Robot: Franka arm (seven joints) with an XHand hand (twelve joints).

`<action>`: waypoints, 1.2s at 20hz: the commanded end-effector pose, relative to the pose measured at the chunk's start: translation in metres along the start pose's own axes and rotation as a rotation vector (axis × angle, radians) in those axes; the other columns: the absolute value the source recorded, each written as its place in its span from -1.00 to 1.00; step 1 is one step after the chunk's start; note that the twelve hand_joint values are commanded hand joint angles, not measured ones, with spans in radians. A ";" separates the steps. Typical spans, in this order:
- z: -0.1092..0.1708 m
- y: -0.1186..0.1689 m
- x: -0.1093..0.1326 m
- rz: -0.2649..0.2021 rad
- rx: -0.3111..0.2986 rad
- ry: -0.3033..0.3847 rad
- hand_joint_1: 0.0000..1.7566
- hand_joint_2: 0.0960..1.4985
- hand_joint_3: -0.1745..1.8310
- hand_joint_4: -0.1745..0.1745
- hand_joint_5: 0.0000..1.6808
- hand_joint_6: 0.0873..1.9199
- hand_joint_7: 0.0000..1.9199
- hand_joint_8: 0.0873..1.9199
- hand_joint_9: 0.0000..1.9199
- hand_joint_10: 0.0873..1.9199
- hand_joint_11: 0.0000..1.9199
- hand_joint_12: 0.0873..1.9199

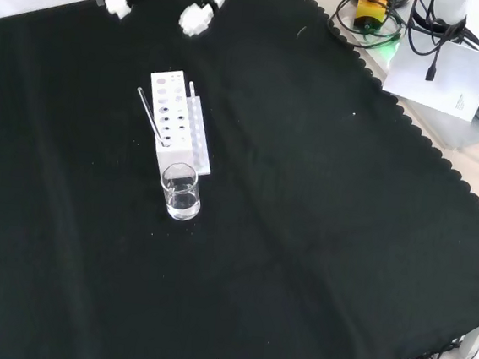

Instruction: Take the glass rod from the white test tube rack.

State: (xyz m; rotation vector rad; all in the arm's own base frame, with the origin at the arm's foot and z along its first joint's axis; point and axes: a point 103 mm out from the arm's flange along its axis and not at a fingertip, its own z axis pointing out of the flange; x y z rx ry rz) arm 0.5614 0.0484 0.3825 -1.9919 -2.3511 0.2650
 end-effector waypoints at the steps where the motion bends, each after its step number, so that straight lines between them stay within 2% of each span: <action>1: 0.010 0.026 -0.004 -0.027 0.009 -0.017 -0.50 0.33 -0.38 -0.97 -0.80 -1.00 -0.77 -0.06 -0.58 -0.10 -0.93 0.48; 6: 0.021 0.043 -0.012 -0.019 0.028 -0.004 -0.51 0.33 -0.38 -0.99 -0.76 -1.00 -0.73 -0.05 -0.53 -0.10 -0.91 0.48; 14: 0.038 0.050 -0.021 -0.021 0.036 0.009 -0.51 0.34 -0.38 -1.00 -0.72 -1.00 -0.66 -0.05 -0.45 -0.11 -0.87 0.47; 17: 0.046 0.052 -0.023 -0.027 0.021 0.015 -0.51 0.34 -0.38 -1.00 -0.68 -1.00 -0.58 -0.05 -0.38 -0.12 -0.81 0.46; 24: 0.064 0.063 -0.027 -0.033 0.039 0.024 -0.51 0.34 -0.38 -1.00 -0.62 -1.00 -0.46 -0.04 -0.26 -0.10 -0.72 0.45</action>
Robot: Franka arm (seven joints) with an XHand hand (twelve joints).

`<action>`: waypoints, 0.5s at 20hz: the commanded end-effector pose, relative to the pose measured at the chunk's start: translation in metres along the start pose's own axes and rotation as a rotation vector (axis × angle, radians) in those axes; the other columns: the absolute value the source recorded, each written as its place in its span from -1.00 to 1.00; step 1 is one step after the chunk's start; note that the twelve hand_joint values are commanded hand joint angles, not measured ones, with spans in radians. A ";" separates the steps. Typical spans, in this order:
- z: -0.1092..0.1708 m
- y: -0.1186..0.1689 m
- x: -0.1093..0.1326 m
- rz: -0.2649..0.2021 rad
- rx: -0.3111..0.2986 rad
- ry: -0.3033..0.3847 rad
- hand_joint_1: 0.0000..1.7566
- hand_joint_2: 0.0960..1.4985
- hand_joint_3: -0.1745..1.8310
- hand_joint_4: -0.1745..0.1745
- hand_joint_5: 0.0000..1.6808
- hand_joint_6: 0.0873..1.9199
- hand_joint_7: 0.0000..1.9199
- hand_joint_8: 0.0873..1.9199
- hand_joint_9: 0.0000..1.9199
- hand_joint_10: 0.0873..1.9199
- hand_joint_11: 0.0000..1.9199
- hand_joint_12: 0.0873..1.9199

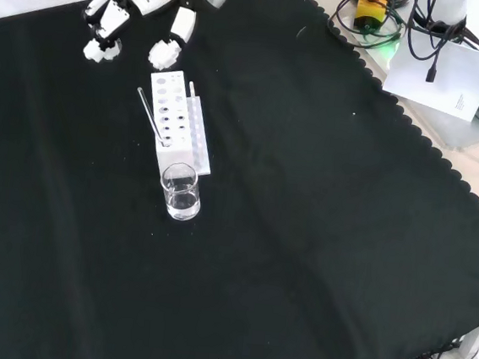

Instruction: Take the glass rod from the white test tube rack.

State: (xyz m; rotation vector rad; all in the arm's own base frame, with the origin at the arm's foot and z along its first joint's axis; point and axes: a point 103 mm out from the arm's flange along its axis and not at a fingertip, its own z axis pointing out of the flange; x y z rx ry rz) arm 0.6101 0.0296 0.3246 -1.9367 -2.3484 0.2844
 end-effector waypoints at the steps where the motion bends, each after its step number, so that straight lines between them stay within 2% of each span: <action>1: 0.015 0.011 -0.007 -0.002 0.012 0.009 -0.50 0.34 -0.38 -1.00 -0.62 -1.00 -0.46 -0.04 -0.25 -0.10 -0.72 0.44; 7: 0.026 0.023 -0.018 0.014 0.057 0.035 -0.51 0.34 -0.38 -1.00 -0.61 -1.00 -0.45 -0.04 -0.21 -0.09 -0.70 0.44; 8: 0.028 0.026 -0.020 0.015 0.078 0.070 -0.51 0.34 -0.38 -1.00 -0.62 -1.00 -0.45 -0.04 -0.20 -0.08 -0.69 0.44; 10: 0.030 0.029 -0.021 0.010 0.092 0.068 -0.52 0.34 -0.38 -1.00 -0.63 -1.00 -0.45 -0.04 -0.18 -0.07 -0.68 0.44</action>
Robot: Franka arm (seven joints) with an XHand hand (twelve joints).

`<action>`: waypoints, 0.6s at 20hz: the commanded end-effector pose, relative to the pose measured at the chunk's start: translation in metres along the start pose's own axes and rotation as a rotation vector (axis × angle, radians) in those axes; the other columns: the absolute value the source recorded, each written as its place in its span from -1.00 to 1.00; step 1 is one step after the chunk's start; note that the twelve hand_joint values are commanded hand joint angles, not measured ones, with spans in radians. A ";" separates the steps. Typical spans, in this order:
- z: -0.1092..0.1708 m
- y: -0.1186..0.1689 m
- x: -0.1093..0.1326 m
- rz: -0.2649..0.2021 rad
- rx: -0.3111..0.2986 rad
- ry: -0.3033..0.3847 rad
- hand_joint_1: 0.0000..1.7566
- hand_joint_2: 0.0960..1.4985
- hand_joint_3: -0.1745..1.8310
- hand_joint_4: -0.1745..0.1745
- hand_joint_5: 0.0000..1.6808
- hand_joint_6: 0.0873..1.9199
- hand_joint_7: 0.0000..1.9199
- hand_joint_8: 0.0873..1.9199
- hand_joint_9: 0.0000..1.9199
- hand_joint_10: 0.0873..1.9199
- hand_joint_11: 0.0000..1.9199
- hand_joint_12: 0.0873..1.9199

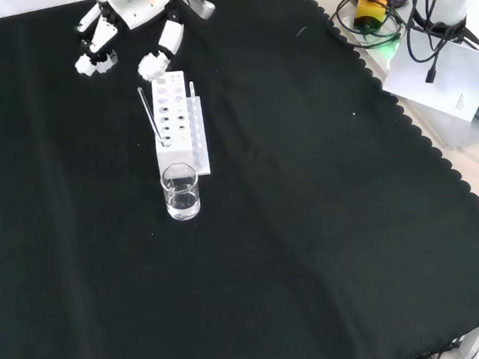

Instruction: Take the glass rod from the white test tube rack.

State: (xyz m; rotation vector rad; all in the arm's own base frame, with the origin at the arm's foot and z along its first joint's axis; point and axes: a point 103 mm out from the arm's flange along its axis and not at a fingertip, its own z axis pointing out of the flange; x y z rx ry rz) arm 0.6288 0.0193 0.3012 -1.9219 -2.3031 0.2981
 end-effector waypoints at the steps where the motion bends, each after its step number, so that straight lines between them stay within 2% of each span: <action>1: 0.011 0.009 -0.008 -0.005 0.062 0.038 -0.52 0.35 -0.38 -1.00 -0.63 -1.00 -0.44 -0.04 -0.17 -0.07 -0.67 0.44; 7: 0.013 0.008 0.000 -0.005 0.086 0.015 -0.53 0.35 -0.38 -1.00 -0.59 -1.00 -0.33 -0.04 -0.06 -0.04 -0.58 0.41; 9: 0.015 0.003 -0.001 -0.009 0.081 0.037 -0.53 0.36 -0.38 -1.00 -0.58 -1.00 -0.30 -0.03 -0.04 -0.03 -0.56 0.41; 10: 0.016 0.002 -0.001 -0.018 0.086 -0.038 -0.53 0.36 -0.38 -1.00 -0.57 -1.00 -0.29 -0.03 -0.03 -0.03 -0.55 0.41; 11: 0.016 0.001 -0.001 -0.035 0.093 -0.024 -0.53 0.36 -0.38 -1.00 -0.57 -1.00 -0.28 -0.03 -0.02 -0.03 -0.54 0.40; 12: 0.019 -0.001 0.000 -0.016 0.099 -0.003 -0.53 0.36 -0.38 -1.00 -0.56 -1.00 -0.26 -0.03 0.00 -0.03 -0.53 0.40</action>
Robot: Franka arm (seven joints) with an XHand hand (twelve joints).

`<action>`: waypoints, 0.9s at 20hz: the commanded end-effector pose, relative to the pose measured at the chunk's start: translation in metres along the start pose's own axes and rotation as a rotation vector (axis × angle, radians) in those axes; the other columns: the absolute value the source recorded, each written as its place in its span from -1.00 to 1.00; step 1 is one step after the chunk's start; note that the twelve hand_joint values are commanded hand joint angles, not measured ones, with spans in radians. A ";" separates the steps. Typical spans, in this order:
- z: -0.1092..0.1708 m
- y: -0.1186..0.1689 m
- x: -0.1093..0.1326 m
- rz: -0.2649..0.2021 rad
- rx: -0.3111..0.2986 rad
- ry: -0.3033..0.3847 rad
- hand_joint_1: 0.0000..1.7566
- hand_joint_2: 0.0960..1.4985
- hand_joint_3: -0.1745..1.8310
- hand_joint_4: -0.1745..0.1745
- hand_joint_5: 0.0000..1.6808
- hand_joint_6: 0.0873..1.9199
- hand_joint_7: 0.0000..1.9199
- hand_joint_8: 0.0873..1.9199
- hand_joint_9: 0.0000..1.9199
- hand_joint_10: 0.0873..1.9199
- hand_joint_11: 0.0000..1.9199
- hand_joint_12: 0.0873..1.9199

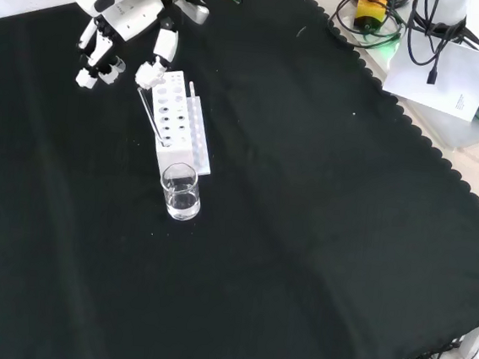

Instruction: Take the glass rod from the white test tube rack.

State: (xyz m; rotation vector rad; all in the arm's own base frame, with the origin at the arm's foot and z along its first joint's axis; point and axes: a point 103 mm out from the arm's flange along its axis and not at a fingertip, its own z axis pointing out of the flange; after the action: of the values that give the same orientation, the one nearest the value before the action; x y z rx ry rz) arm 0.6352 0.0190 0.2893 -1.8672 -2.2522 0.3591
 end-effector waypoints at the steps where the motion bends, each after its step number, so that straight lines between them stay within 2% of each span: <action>1: 0.013 -0.009 0.002 0.000 0.026 -0.019 -0.53 0.36 -0.38 -1.00 -0.56 -1.00 -0.24 -0.03 0.01 -0.03 -0.52 0.40; 8: 0.033 -0.002 0.008 -0.022 0.051 -0.001 -0.48 0.36 -0.38 -1.00 -0.47 -0.88 -0.06 -0.06 0.18 -0.06 -0.40 0.35; 13: 0.037 -0.002 0.008 -0.037 0.034 -0.006 -0.38 0.35 -0.39 -1.00 -0.39 -0.28 0.07 -0.09 0.30 -0.10 -0.29 0.32; 15: 0.038 -0.001 0.009 -0.041 0.034 -0.012 -0.33 0.33 -0.38 -1.00 -0.31 -0.16 0.09 -0.10 0.34 -0.12 -0.24 0.31; 18: 0.039 0.000 0.013 -0.048 0.032 -0.025 -0.26 0.31 -0.36 -1.00 -0.22 -0.08 0.13 -0.12 0.39 -0.16 -0.17 0.29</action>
State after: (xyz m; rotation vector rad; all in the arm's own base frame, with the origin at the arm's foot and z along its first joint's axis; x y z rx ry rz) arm 0.6214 0.0261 0.2536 -1.8062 -2.2739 0.4031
